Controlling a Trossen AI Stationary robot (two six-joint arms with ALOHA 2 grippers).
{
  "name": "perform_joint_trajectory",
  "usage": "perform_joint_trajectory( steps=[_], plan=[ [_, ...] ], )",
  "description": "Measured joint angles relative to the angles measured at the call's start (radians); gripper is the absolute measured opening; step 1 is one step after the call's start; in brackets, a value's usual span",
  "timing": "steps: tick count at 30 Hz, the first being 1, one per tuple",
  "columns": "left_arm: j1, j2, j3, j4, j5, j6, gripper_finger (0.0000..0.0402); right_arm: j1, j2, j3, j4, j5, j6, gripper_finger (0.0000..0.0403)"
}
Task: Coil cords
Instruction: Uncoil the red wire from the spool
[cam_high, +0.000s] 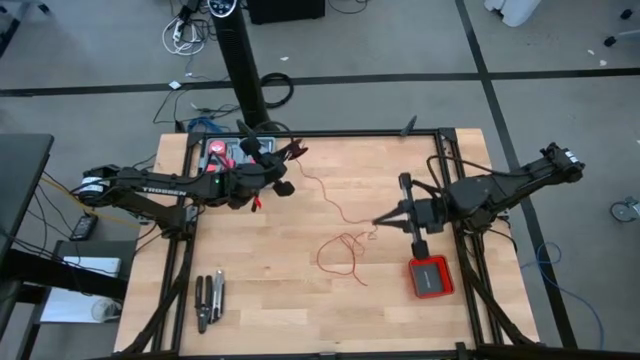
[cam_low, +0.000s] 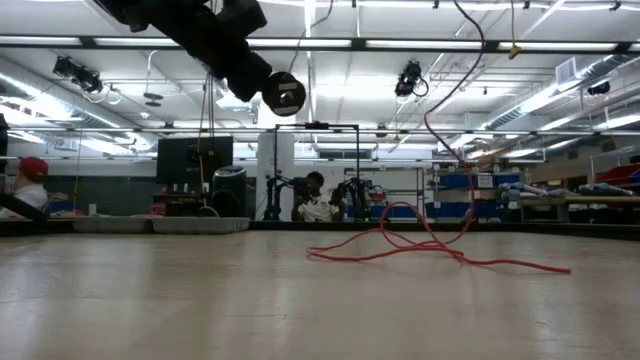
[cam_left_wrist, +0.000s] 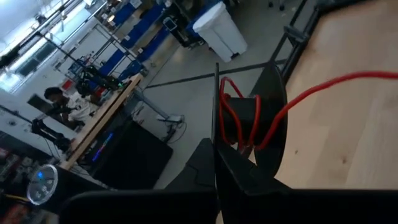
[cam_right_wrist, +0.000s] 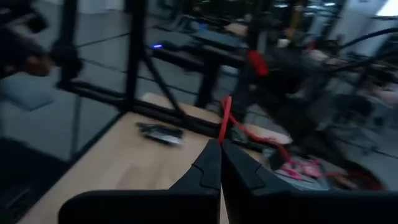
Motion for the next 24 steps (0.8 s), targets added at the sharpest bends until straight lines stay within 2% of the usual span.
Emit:
perform_joint_trajectory(
  steps=[9,16,18,24],
  plan=[
    [0.0,0.0,0.0,0.155,0.025,-0.217,0.0,-0.038,0.068,0.0,-0.008,-0.147,-0.004,0.0001],
    [0.0,0.0,0.0,0.18,0.134,-0.376,0.0,-0.096,0.132,0.0,-0.043,-0.176,0.02,0.0003],
    [0.0,0.0,0.0,0.197,0.166,-0.412,0.0,-0.123,0.15,0.0,-0.056,-0.151,0.028,0.0008],
    [0.0,0.0,0.0,0.227,0.304,-0.458,0.0,-0.207,0.203,0.0,-0.126,0.036,0.079,0.0032]
  ],
)
